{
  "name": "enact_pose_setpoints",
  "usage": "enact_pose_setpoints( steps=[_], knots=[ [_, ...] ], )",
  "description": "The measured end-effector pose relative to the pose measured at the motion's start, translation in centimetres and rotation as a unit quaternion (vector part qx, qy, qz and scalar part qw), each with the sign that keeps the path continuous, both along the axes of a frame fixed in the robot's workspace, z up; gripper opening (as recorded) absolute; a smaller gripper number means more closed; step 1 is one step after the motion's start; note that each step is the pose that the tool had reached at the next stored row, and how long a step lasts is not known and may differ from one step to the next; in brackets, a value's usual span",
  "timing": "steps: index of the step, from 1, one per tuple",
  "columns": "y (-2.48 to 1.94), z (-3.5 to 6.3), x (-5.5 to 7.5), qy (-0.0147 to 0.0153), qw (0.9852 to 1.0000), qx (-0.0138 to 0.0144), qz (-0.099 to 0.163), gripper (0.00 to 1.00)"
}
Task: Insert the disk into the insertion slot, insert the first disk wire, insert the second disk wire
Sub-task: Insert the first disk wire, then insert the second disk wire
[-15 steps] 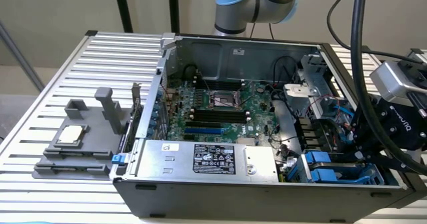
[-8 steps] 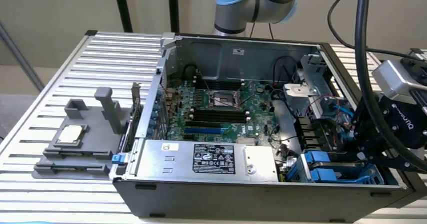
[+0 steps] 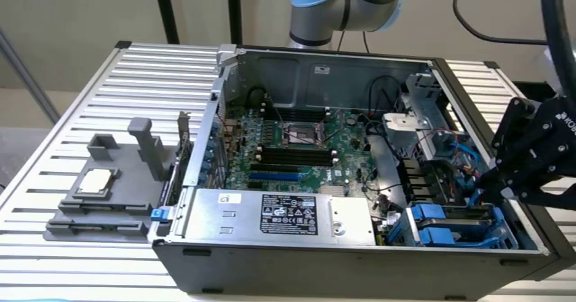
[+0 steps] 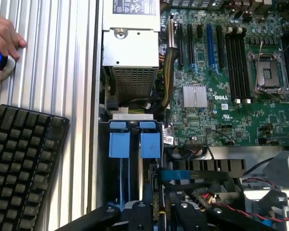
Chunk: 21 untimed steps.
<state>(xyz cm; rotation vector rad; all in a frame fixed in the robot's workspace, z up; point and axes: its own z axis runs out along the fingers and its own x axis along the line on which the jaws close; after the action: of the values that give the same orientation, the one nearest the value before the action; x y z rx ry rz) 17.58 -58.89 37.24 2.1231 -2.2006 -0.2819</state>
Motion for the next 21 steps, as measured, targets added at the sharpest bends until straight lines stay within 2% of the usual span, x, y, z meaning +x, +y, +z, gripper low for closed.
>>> enact_pose_setpoints(
  steps=[2, 4, 11, 14, 21],
  knots=[
    [0.0, 0.88, 0.0, 0.0, 1.0, 0.0, 0.0, 0.25],
    [0.01, 1.24, -0.2, 0.0, 1.0, 0.0, 0.0, 0.25],
    [0.02, 1.26, -1.7, 0.0, 1.0, 0.0, 0.003, 0.25],
    [0.2, 1.17, -2.3, -0.0002, 1.0, -0.0001, 0.003, 0.25],
    [0.26, 1.15, -2.4, -0.0002, 1.0, -0.0005, 0.003, 0.25]
  ],
)
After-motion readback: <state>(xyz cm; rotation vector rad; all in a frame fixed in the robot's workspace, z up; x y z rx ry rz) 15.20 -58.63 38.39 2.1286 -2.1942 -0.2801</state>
